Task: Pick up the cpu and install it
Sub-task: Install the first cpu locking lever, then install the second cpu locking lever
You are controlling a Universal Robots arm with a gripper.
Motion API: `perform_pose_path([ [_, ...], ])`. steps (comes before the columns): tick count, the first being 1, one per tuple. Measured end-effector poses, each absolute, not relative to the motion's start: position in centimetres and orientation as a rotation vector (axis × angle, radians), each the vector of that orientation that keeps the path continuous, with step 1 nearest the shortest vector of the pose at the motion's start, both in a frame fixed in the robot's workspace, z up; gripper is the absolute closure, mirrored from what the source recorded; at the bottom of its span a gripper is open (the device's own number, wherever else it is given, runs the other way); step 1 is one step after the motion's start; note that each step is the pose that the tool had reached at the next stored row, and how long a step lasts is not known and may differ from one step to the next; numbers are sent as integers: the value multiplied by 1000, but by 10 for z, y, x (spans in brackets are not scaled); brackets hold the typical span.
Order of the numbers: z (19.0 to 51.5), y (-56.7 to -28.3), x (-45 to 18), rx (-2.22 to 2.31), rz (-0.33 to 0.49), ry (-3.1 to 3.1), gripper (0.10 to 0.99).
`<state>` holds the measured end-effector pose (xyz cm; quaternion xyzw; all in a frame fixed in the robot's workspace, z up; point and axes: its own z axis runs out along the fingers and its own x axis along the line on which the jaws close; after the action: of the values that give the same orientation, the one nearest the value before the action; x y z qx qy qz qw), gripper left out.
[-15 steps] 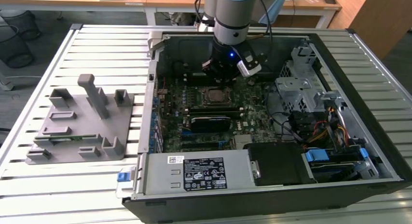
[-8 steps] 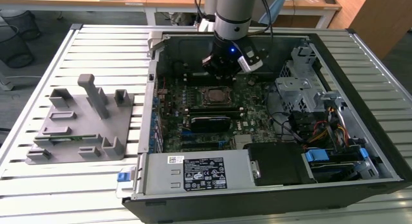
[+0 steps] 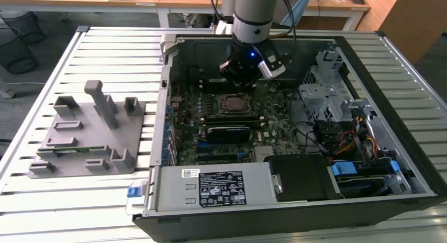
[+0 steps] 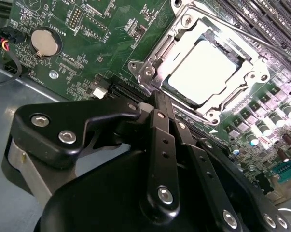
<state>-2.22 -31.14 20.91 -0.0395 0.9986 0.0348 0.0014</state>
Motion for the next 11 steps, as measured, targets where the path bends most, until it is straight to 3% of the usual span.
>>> perform_pose_path([
  [11, 209, -314, -22, -124, 109, 3135, 980],
])
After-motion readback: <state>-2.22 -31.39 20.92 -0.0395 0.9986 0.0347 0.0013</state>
